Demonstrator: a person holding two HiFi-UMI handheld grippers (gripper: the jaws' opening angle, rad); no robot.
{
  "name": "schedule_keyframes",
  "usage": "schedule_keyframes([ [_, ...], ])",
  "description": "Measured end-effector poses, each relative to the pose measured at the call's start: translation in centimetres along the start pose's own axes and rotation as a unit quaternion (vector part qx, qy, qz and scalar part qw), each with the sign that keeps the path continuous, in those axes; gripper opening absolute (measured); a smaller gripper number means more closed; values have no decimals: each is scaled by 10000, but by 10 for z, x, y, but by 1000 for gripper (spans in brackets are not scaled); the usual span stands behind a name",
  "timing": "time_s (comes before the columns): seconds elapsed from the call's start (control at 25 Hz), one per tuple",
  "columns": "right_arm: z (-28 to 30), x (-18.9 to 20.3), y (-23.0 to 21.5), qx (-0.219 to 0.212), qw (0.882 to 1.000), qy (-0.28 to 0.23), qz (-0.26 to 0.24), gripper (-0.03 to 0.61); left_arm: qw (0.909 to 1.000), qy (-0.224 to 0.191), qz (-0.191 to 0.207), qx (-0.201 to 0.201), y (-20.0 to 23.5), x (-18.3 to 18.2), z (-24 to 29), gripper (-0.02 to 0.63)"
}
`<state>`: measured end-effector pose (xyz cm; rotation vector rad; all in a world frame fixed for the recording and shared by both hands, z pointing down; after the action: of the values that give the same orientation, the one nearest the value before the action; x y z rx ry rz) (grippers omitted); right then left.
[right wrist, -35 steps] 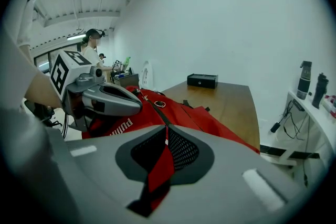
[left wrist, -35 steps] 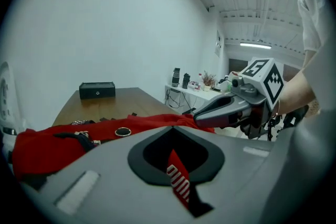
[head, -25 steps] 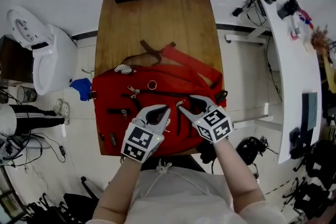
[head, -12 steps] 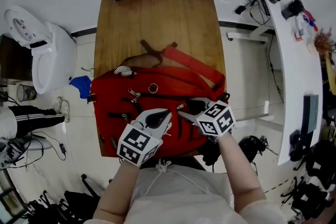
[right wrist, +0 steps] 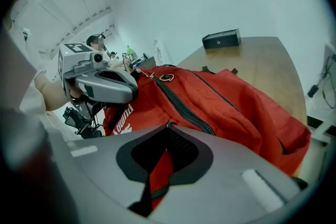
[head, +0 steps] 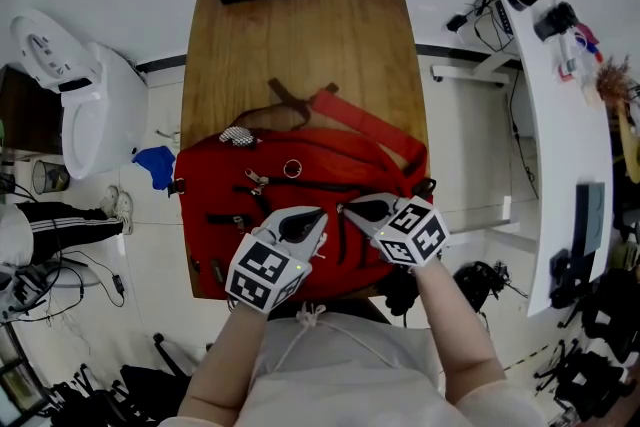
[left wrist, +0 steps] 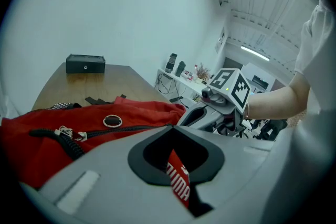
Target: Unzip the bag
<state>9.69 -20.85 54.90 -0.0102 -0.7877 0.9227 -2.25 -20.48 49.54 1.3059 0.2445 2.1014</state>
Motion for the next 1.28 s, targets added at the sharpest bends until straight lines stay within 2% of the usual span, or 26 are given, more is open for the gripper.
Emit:
schedule_keyframes([
  [0.04,-2,0,0,20,10000,12,-30,11,10000,24,28,7,-1,-1,1,6],
  [0.16,-5,2,2,63,9999,75,-142,11,9998,138,128,74,-4,-4,7,6],
  [0.32,-8,4,3,145,9998,81,-123,9,9978,569,294,167,-9,0,22,6],
  [0.48,-14,7,9,264,9991,149,-287,9,9962,801,253,217,-12,10,31,6],
  [0.76,-25,15,24,527,9957,244,-715,9,9972,741,138,22,-10,18,37,6],
  [1.0,-25,29,40,613,9934,409,-876,9,9947,1016,130,-9,-8,17,42,6],
  [1.28,-32,40,53,592,9929,503,-906,9,9964,832,177,-4,-8,18,40,6],
])
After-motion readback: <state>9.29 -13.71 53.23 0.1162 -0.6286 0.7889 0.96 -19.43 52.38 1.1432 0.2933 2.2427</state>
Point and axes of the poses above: the fingertips, and each gripper's own axes: z forward along the fingers, y to its left, x out of its underside, the point moved 6 cm from there along -z, backward along the fingers, and after that the axes turned 10 degrees about x, right-handed, at the moved point
